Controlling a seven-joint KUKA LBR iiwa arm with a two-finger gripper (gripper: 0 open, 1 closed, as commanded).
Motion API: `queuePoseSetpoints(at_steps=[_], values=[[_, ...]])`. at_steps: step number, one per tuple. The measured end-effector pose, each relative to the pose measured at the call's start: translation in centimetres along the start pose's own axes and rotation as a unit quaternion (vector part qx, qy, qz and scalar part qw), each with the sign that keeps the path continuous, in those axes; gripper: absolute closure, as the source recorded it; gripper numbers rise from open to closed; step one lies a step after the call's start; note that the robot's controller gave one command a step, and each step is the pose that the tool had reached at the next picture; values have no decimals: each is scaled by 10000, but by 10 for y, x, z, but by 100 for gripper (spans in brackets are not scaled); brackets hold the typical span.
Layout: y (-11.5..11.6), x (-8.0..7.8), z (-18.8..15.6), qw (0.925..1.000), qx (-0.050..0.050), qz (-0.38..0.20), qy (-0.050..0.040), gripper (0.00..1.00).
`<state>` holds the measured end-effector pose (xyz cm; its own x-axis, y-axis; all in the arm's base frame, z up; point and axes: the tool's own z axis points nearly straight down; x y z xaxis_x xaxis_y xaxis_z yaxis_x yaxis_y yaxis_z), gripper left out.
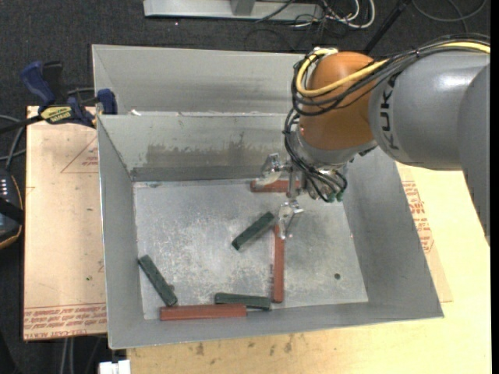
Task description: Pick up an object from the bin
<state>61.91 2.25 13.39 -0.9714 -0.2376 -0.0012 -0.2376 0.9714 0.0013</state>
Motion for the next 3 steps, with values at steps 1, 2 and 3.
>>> queuePoseSetpoints(at_steps=[1, 2, 3], values=[[0, 12, 9, 9897, 2, -1429, -4, 0], [13, -8, 46, 9762, 12, -2168, 18, 0], [20, -28, 48, 9714, 44, -2369, -126, 100]])
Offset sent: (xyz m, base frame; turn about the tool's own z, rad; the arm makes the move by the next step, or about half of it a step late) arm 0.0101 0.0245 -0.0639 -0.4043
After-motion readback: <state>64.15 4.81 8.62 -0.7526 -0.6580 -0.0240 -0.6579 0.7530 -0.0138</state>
